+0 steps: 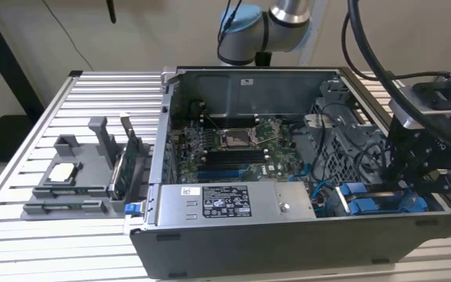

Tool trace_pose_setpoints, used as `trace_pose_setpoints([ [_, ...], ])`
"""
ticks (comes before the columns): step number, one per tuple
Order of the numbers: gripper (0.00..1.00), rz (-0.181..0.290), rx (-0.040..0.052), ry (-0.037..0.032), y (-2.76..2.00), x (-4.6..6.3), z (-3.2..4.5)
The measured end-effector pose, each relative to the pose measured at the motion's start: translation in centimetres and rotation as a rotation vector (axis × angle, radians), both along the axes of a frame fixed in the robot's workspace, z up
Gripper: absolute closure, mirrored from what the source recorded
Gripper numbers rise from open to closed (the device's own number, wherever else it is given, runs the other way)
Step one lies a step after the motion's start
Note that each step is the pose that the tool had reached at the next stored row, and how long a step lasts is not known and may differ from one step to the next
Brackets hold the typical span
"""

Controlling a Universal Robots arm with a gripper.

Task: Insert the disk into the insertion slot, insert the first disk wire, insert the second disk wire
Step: 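Insert the first disk wire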

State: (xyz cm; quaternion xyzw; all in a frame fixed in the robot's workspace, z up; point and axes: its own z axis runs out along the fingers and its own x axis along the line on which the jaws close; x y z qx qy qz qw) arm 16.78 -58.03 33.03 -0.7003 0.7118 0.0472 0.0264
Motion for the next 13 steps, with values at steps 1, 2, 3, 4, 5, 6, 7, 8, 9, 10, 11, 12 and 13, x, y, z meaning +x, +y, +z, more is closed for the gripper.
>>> trace_pose_setpoints([
  [1, 0.73, 0.000, -0.0001, 0.0000, 0.00, 0.0, 0.04],
  [2, 0.73, 0.000, -0.0001, 0.0001, 0.00, 0.0, 0.15],
  [3, 0.73, 0.000, -0.0003, 0.0001, 0.00, 0.0, 0.33],
  [4, 0.73, 0.000, -0.0002, 0.0002, -0.01, 0.0, 0.52],
  [5, 0.73, 0.000, -0.0003, 0.0002, -0.01, 0.0, 0.74],
  [6, 0.73, 0.000, -0.0006, 0.0002, 0.00, 0.0, 1.01],
  [7, 0.73, 0.000, -0.0005, 0.0002, 0.00, 0.0, 1.29],
  [8, 0.73, 0.000, -0.0005, 0.0003, 0.00, 0.0, 1.57],
  [9, 0.73, 0.000, -0.0006, 0.0003, 0.00, 0.0, 1.81],
  [10, 0.73, 0.000, -0.0006, 0.0003, -0.01, 0.0, 2.03],
  [11, 0.73, 0.000, -0.0006, 0.0003, 0.00, 0.0, 2.24],
  [12, 0.73, 0.000, -0.0006, 0.0003, 0.00, 0.0, 2.42],
  [13, 0.73, 0.000, -0.0005, 0.0003, 0.00, 0.0, 2.59],
])
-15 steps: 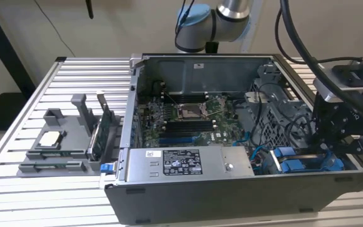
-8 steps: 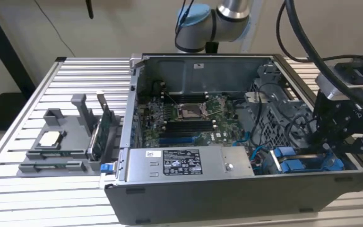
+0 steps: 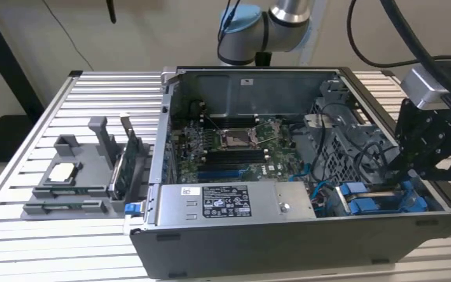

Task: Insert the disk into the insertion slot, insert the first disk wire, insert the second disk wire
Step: 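Insert the first disk wire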

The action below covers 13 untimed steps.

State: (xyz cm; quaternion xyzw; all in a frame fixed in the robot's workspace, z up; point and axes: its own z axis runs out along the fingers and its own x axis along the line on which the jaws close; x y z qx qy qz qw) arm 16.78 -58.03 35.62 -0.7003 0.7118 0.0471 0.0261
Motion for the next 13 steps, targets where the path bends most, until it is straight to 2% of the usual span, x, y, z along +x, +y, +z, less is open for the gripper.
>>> trace_pose_setpoints([
  [13, 0.73, 0.000, -0.0003, 0.0000, 0.05, 0.0, 1.78],
])
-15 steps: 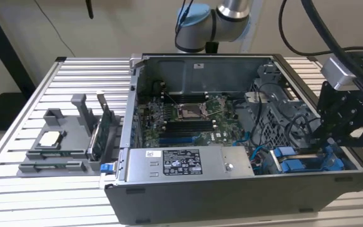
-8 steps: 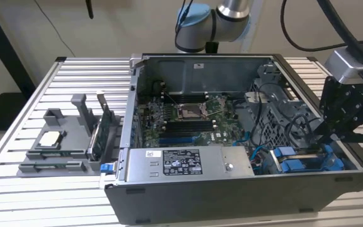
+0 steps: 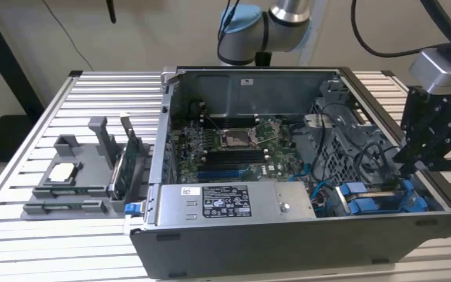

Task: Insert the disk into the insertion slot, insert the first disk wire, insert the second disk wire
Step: 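Insert the second disk wire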

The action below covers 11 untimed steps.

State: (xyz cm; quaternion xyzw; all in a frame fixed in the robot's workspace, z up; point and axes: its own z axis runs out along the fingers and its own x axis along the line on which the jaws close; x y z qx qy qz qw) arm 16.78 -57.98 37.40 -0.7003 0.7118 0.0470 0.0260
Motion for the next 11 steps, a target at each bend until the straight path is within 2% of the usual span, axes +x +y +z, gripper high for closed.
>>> trace_pose_setpoints([
  [6, 0.73, 0.000, -0.0028, 0.0000, 0.12, -0.01, 0.64],
  [11, 0.73, 0.000, -0.0030, 0.0000, 0.63, -0.06, 0.73],
])
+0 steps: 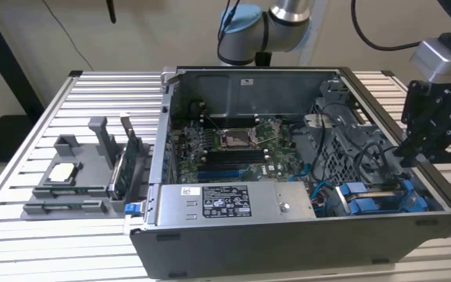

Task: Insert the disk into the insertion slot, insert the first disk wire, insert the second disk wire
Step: 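Insert the second disk wire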

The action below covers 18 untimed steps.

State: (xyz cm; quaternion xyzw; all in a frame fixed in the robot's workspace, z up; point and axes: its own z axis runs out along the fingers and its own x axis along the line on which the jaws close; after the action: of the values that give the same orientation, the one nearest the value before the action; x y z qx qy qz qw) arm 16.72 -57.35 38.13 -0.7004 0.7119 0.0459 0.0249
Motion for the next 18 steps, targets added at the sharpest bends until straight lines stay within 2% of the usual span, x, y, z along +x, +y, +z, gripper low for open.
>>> trace_pose_setpoints([
  [3, 0.73, 0.000, 0.0000, 0.0000, 0.36, 0.0, 0.00],
  [8, 0.73, 0.000, 0.0000, 0.0000, 0.37, 0.1, 0.00],
  [18, 0.73, 0.001, 0.0045, 0.0000, 0.37, 1.2, -0.09],
])
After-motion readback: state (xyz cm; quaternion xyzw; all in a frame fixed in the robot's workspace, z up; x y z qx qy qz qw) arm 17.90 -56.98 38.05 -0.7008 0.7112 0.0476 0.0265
